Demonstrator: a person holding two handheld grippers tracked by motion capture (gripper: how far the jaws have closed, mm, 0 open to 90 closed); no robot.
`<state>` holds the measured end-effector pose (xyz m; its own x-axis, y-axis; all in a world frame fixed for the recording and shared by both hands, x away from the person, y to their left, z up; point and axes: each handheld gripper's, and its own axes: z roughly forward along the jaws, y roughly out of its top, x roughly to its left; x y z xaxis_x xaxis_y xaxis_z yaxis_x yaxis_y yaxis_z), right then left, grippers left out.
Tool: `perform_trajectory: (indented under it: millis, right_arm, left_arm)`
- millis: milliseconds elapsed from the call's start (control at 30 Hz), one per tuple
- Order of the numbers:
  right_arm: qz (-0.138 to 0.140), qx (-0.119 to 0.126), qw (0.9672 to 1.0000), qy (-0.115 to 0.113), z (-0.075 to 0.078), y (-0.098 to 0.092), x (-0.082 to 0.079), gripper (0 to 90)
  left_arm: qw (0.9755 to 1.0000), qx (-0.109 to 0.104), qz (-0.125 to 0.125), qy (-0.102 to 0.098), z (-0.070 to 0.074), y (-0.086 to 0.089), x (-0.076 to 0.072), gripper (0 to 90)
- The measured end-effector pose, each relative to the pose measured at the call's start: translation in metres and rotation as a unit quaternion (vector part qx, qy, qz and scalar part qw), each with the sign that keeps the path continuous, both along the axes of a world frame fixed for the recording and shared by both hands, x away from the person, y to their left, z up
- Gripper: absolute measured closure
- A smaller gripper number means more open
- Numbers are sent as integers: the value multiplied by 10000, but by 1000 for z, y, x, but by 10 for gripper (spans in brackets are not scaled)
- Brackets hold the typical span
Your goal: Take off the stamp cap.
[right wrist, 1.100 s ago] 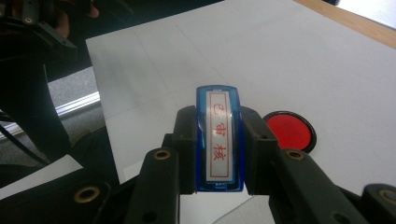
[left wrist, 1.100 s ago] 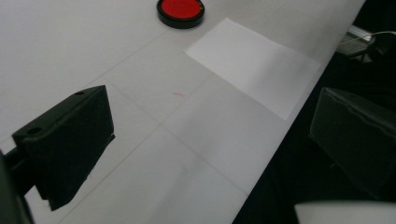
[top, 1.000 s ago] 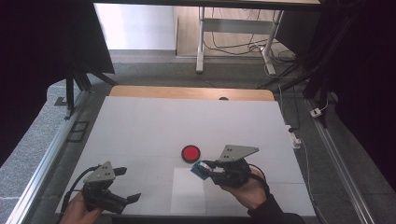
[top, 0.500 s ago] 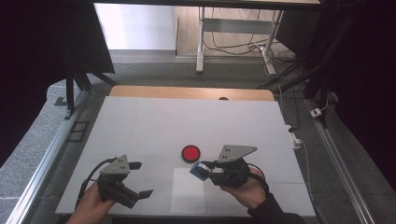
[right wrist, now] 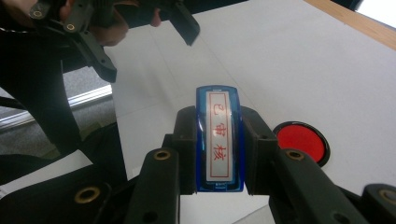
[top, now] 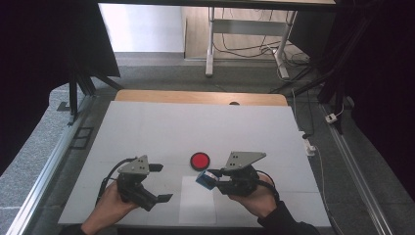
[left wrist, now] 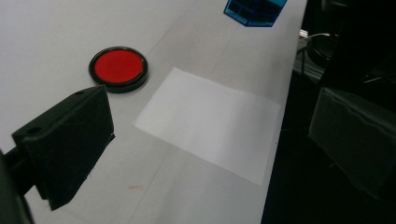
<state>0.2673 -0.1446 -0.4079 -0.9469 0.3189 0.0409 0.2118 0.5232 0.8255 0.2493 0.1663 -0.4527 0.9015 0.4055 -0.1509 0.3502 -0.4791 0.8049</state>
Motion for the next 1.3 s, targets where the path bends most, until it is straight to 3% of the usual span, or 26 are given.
perform_trajectory:
  millis: [133,367,400,700,967,1067,1300]
  right_arm:
    - [110,20,9999,0,1,1,1,713]
    - [192,61,9998,-9,2,4,2,713]
    - [202,64,9998,-4,2,4,3,713]
    - [371,98,9993,-11,4,8,4,713]
    - [546,128,9984,16,3,11,5,713]
    - [622,135,9980,-7,4,12,4,714]
    - [729,141,9972,-11,4,13,4,714]
  left_arm:
    - [9998,77,-180,-107,1,-7,5,0]
    - [9980,121,-607,-112,1,-23,15,0]
    - [9976,22,-688,-64,0,-26,17,0]
    - [9954,-110,-951,12,-2,-36,27,0]
    - [9908,-74,-1349,-28,-4,-49,32,0]
    - [9880,-29,-1540,-53,-5,-52,35,14]
    - [9837,-65,-1796,-61,-8,-59,39,174]
